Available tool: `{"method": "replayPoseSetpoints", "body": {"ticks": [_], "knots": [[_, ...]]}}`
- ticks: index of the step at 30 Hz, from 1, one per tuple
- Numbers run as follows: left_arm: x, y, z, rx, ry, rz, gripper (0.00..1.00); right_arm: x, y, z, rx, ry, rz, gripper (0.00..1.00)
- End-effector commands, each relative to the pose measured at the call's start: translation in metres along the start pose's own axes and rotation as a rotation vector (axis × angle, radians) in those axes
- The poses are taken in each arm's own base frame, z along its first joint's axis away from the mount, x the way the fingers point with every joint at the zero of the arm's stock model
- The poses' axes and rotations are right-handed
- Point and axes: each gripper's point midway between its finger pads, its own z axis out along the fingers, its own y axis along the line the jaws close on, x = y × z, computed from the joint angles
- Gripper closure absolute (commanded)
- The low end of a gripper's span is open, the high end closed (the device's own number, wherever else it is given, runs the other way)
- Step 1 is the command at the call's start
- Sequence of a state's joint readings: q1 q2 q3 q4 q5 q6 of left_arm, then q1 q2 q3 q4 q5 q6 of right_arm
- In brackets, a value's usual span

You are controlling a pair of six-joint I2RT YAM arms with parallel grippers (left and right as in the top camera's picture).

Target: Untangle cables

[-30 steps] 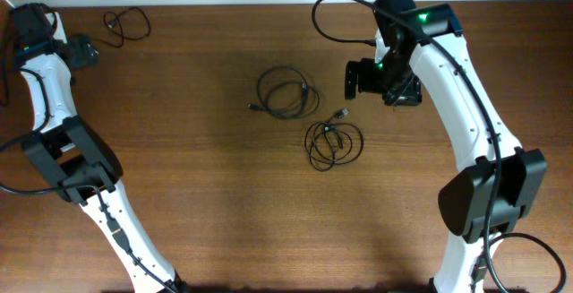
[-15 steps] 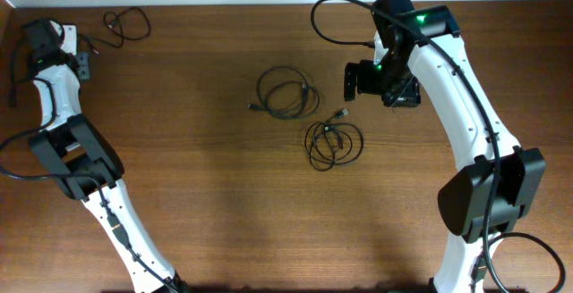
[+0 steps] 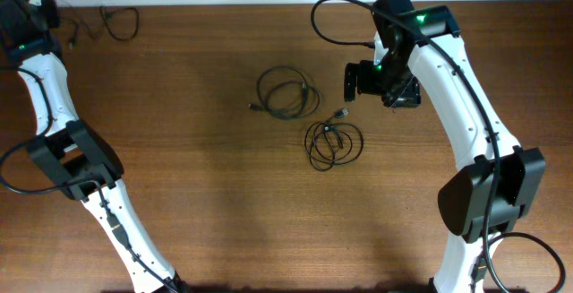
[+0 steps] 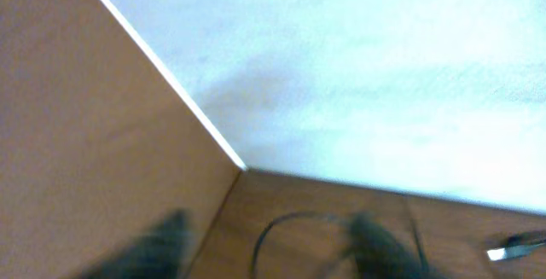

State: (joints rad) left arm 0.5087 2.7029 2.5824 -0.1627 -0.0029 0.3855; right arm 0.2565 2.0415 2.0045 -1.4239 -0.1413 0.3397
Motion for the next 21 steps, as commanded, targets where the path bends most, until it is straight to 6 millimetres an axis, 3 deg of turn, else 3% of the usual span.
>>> {"method": "replayPoseSetpoints", "body": {"ticks": [1,4,6,8,11,12,13,17,18,19,21], "knots": [[0.035,-0.055,-0.003,0.247,0.108,-0.073,0.01,0.004,0.002,0.006,-0.002,0.026,-0.002,0.02],[0.049,-0.078,-0.009,0.306,0.182,-0.075,0.01,0.01,0.0,0.005,0.006,0.048,0.001,0.02],[0.038,-0.092,-0.017,0.345,0.183,-0.07,0.01,0.017,-0.002,0.003,0.011,0.072,0.006,0.02],[0.001,-0.107,-0.036,0.371,0.175,-0.174,0.01,0.018,-0.005,-0.016,0.005,0.051,0.017,0.02],[-0.052,-0.121,-0.083,0.406,0.229,-0.414,0.01,0.021,-0.015,-0.071,-0.014,-0.037,0.044,0.02],[-0.069,-0.136,-0.11,0.486,0.267,-0.462,0.01,0.025,-0.024,-0.091,-0.017,-0.065,0.056,0.02],[-0.088,-0.16,-0.15,0.646,0.303,-0.476,0.01,0.031,-0.036,-0.109,-0.014,-0.087,0.08,0.02],[-0.152,-0.23,-0.296,1.319,0.361,-0.569,0.01,0.037,-0.067,-0.151,-0.025,-0.209,0.123,0.01],[-0.159,-0.245,-0.323,1.447,0.393,-0.591,0.01,0.038,-0.07,-0.155,-0.026,-0.222,0.131,0.02],[-0.159,-0.254,-0.335,1.493,0.427,-0.602,0.01,0.039,-0.072,-0.158,-0.026,-0.23,0.136,0.02],[-0.145,-0.284,-0.369,1.541,0.584,-0.591,0.01,0.039,-0.073,-0.157,-0.017,-0.228,0.137,0.02]]}}
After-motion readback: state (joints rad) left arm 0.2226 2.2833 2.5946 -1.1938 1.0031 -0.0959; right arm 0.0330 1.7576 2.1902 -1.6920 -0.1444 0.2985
